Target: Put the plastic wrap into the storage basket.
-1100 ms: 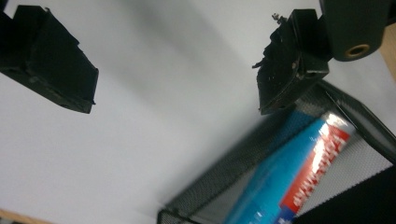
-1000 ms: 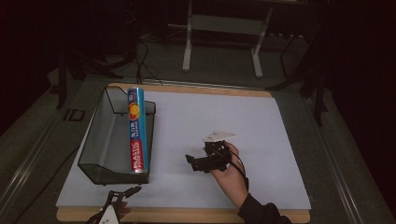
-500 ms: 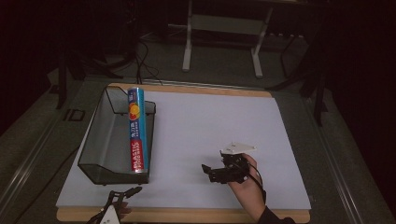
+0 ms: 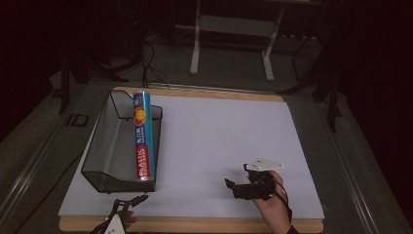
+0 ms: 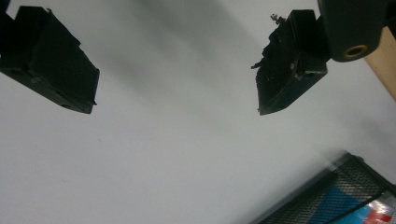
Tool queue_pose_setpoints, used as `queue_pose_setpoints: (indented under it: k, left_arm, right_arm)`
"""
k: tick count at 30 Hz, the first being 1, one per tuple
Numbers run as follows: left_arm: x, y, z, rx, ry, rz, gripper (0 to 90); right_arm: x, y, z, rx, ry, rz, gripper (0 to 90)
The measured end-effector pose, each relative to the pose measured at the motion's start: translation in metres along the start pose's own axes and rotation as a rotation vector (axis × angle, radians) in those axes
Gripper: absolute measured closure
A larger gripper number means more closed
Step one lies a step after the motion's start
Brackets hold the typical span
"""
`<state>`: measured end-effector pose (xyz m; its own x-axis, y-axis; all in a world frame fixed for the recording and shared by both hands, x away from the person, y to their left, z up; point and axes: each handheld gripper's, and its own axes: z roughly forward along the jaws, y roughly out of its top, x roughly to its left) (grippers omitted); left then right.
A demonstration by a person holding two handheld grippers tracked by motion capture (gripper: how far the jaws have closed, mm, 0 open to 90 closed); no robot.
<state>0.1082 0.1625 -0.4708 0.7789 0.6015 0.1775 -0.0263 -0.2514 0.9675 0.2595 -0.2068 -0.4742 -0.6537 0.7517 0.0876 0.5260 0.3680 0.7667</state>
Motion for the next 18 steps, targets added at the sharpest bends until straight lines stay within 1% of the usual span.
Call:
queue_pose_setpoints:
  k: [1, 2, 5, 10, 14, 18]
  left_arm:
    - [-0.0002, 0.0, 0.0002, 0.001, 0.001, 0.0, 0.8]
    - [-0.0005, 0.0001, 0.0002, 0.001, 0.0, 0.0, 0.8]
    - [-0.0011, 0.0, 0.0004, 0.0, -0.002, 0.0, 0.8]
    - [-0.0003, 0.0004, 0.0005, 0.0, -0.006, 0.001, 0.8]
    - [-0.0004, 0.001, -0.0005, -0.002, -0.007, 0.009, 0.8]
    - [0.0003, 0.0009, -0.0006, -0.001, -0.008, 0.005, 0.8]
  right_arm:
    - [-0.001, -0.0014, -0.0011, 0.004, -0.006, 0.003, 13.1]
    - [-0.0014, -0.0028, -0.0022, 0.004, -0.003, 0.009, 13.1]
    - [-0.0018, -0.0072, -0.0052, 0.011, -0.003, 0.009, 13.1]
    - [-0.0047, -0.011, -0.0074, -0.005, -0.008, 0.023, 13.1]
    - [-0.005, -0.0108, -0.0059, -0.019, -0.017, -0.001, 13.1]
    - [-0.0054, -0.0111, -0.0022, -0.014, -0.016, -0.021, 13.1]
